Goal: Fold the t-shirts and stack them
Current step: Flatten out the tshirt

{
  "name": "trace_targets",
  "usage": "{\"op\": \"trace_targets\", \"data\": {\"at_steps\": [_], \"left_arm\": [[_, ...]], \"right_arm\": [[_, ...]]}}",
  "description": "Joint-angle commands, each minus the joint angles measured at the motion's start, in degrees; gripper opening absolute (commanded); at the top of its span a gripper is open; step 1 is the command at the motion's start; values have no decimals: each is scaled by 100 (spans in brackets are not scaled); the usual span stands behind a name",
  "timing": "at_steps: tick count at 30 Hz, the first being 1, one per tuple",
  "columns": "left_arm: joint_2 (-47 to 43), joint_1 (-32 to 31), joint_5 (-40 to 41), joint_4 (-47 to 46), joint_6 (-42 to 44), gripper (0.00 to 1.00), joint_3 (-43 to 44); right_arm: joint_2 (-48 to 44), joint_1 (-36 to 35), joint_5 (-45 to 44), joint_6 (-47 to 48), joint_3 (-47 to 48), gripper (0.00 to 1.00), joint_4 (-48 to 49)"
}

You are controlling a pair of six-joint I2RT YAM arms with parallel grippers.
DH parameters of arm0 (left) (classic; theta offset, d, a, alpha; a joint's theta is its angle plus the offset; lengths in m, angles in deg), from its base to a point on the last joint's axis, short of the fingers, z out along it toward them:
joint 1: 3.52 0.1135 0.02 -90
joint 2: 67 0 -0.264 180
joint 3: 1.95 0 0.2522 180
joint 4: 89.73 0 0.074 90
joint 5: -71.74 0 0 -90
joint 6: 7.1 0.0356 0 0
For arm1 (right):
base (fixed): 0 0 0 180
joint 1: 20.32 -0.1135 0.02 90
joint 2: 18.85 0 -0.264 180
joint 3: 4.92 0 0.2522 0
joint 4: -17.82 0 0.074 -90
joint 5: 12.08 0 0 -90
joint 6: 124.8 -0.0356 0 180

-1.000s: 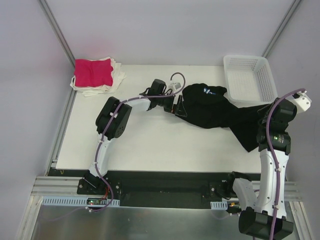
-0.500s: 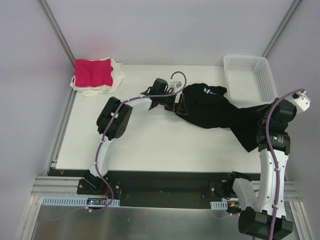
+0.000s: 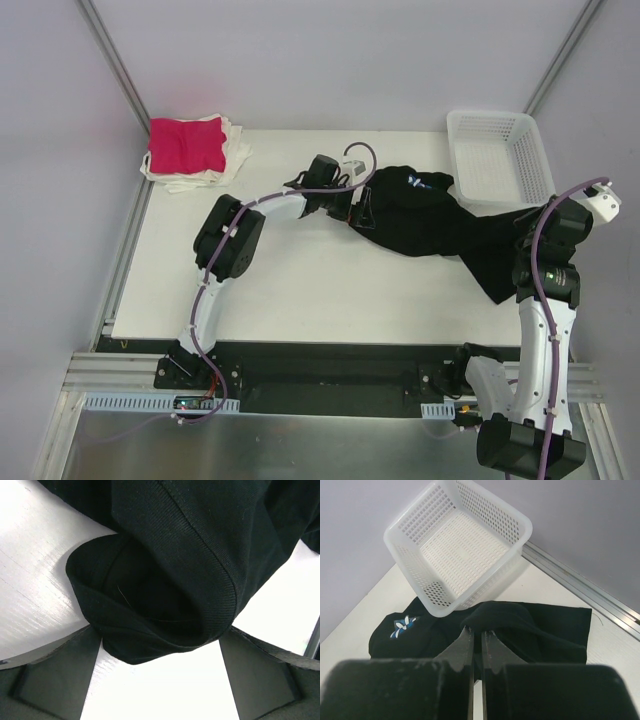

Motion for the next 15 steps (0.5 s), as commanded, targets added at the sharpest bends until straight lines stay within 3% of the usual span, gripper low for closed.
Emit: {"op": "trace_targets", "data": {"at_steps": [1,2,3,5,15], "left_arm": [[40,-3,-290,269,111,77,287],[76,5,-344,269,85,57,375],[102,5,-397,269,15,28,410],[173,14,-432,278,-21,0,455],[-177,102,-267,339,-30,0,420]], "right_arm": [[-53,46,-10,-28,25,1,287],[-53,54,-19,-19,26,1,279],[-62,54,-19,-19,26,1,287],[-53,54,-28,-19,34,1,270],[8,54,60,-37,34,1,287]]}}
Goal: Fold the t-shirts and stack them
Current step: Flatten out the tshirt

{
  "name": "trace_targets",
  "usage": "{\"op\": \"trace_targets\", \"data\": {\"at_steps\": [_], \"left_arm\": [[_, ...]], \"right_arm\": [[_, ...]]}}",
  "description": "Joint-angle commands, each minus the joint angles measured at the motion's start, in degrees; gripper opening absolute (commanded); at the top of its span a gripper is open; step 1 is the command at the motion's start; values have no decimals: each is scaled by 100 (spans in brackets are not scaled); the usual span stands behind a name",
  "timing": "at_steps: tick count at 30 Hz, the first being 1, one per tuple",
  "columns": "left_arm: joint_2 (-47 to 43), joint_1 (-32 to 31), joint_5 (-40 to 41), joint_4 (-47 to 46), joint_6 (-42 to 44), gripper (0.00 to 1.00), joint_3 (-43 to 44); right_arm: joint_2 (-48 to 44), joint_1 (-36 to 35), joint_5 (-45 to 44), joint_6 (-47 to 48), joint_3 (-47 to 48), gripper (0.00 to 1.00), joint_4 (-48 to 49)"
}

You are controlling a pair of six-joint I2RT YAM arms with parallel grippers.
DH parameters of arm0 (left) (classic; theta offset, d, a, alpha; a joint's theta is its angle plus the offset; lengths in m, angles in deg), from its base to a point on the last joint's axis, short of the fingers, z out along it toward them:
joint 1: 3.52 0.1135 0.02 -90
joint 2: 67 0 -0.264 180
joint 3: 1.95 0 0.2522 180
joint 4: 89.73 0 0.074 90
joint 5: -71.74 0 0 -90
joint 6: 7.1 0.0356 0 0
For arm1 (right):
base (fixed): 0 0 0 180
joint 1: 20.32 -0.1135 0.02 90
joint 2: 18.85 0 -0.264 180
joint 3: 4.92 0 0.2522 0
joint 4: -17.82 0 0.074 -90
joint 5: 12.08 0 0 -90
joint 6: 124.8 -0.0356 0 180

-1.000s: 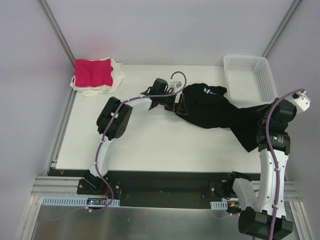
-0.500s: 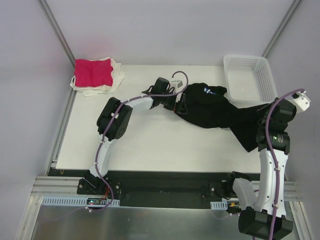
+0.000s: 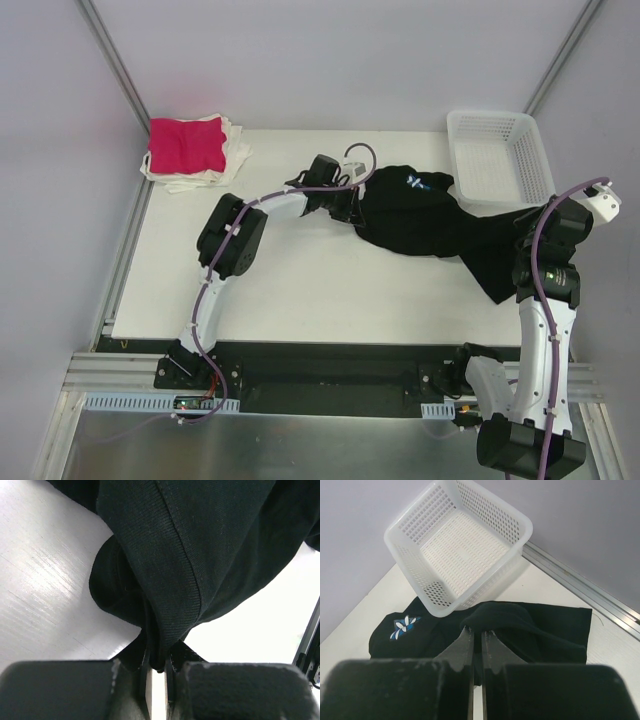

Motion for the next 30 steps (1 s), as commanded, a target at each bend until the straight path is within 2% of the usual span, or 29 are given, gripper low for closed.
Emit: {"op": "trace_targets", "data": {"at_steps": [1,6,10,16,25,30], "left_arm": [[-521,91,88,94,67,0,129],[-1451,407,764,464,199,0,234],[-2033,645,1230,955,409,0,812],[-2824,812,2030,1756,954,0,1543],[-4002,909,3077,2019,1253,0,1202],[-4835,909,3647,2081,1350,0,815]], "right_arm": [[26,54,73,-30,26,1,292],[262,46,591,22,96,1,336],[430,-33,1004,180,394,1,221],[517,-534,1172,444,781,1,99],[729,-1343,654,611,1001,1,-86],[326,-1624,487,532,913,1,-121]]}}
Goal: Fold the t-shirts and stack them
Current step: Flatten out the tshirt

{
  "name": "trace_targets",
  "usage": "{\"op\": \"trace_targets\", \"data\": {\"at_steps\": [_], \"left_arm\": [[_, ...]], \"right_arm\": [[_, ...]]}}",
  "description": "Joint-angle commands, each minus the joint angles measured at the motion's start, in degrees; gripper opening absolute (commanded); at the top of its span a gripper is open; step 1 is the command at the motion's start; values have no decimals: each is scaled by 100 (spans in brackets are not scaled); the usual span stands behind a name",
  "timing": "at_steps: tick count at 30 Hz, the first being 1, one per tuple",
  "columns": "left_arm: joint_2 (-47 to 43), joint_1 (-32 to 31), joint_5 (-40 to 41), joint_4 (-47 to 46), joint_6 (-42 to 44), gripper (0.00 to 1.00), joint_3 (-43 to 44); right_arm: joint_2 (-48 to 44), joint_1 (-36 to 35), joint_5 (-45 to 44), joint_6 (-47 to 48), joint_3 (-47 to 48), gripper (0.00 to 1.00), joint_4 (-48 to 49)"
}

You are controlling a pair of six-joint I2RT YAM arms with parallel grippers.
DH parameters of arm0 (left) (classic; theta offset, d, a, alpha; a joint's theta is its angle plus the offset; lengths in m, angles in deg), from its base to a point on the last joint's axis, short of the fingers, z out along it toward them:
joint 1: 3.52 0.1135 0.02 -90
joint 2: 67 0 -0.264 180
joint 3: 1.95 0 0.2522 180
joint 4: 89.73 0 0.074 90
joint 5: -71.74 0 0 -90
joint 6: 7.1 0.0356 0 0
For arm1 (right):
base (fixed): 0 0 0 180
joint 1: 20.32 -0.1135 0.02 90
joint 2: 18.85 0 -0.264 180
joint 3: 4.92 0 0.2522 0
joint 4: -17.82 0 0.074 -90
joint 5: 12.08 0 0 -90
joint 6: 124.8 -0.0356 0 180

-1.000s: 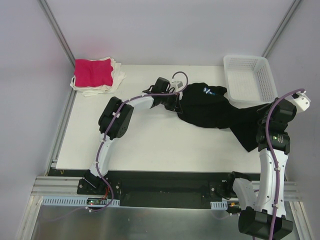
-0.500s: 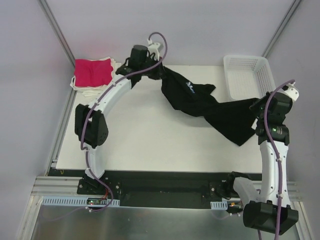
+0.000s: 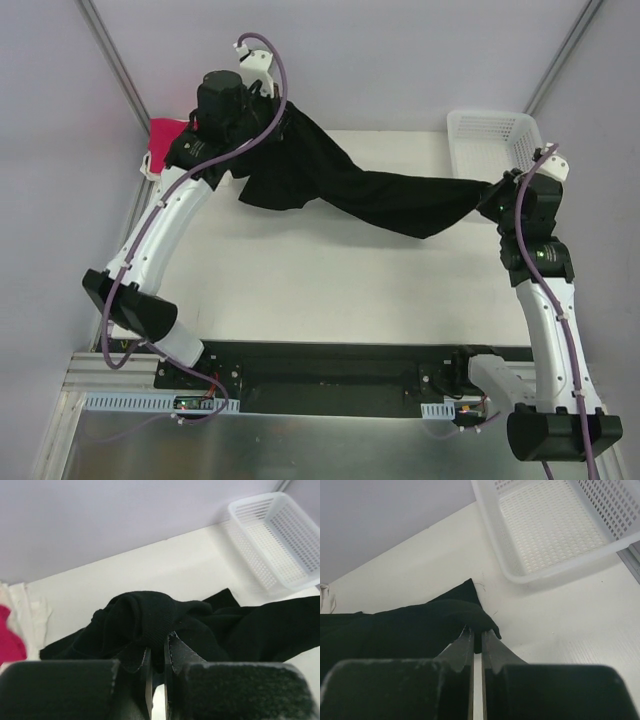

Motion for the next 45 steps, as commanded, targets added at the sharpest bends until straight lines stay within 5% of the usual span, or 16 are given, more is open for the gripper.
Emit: {"op": "trace_targets", "data": {"at_steps": [1,9,19,45], "left_arm": [[-925,45,744,-43,218,0,-374],[-2059,45,1244,-96,60,0,-1673],[-1736,45,1473,-570,-116,0,-2379],[3177,863,464,-782,-204,0,660]], "right_arm": [[-455,-197,-366,62,131,0,71],[-913,-250,-393,36,140,1,-175],[-580,-250,-243,27,105,1,114],[2610,-250,108,-113,403,0,1670]]}}
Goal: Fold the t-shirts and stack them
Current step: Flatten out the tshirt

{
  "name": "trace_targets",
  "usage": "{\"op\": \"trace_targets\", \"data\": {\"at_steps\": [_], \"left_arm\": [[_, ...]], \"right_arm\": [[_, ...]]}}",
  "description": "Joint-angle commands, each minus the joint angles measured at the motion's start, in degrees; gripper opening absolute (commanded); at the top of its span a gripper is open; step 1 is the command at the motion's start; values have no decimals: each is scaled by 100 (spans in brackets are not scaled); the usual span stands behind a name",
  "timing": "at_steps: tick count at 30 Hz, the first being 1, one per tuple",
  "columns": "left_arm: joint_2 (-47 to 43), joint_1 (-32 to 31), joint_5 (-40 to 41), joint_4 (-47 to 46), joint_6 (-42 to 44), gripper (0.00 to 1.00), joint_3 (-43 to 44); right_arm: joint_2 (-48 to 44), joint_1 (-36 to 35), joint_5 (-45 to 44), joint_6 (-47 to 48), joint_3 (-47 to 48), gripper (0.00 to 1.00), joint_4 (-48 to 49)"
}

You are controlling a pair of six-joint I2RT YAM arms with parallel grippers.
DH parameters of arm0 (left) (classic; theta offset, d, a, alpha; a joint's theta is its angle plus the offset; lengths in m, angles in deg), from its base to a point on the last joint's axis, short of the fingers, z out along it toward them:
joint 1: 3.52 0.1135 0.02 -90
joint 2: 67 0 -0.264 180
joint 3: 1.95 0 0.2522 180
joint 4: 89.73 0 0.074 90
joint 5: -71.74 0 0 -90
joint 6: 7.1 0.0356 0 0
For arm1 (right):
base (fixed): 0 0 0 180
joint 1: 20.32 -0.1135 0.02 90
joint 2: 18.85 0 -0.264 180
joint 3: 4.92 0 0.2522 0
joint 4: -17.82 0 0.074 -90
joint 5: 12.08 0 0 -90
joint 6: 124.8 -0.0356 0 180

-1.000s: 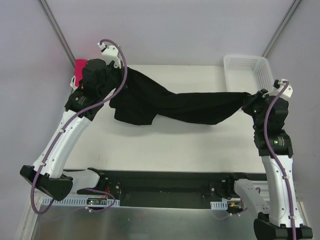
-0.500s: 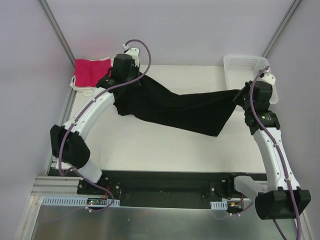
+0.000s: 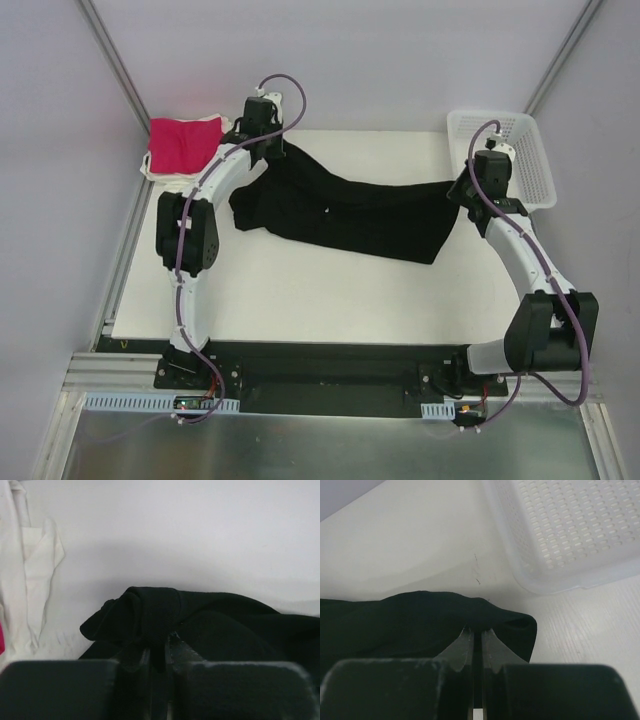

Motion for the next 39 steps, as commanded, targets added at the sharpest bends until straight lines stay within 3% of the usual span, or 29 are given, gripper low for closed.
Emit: {"op": "trace_targets", "data": {"at_steps": [1,3,4,7,13,17,23,29,39], "left_arm": [[433,106,-378,-213,-55,21,655],[653,124,-545,-213,-55,40,787],[749,133,-607,-213,-47,66,831],[689,142,-878,-204,-55,99,831],[-406,142,-1293,-213,-143,99,16],[-1419,142,-1425,-432,-406,99,-1579],[-2642,142,-1118,-1600,-1056,99,-3867],[-2564,177,-1275,-1970,-1312,98,-4538],[-2098,519,-1284,-1936,-1163,97,-4258]], "right_arm": [[146,-10,75,-54,396,1,455],[216,-10,137,-72,414,1,464],[225,-10,163,-72,423,0,464],[225,-18,234,-81,432,1,473],[50,-18,234,-28,335,1,420],[-91,-27,251,-81,204,1,490],[-56,-27,365,-151,168,1,552],[-74,-27,471,-186,168,0,587],[-170,-27,340,-160,45,1,587]]}}
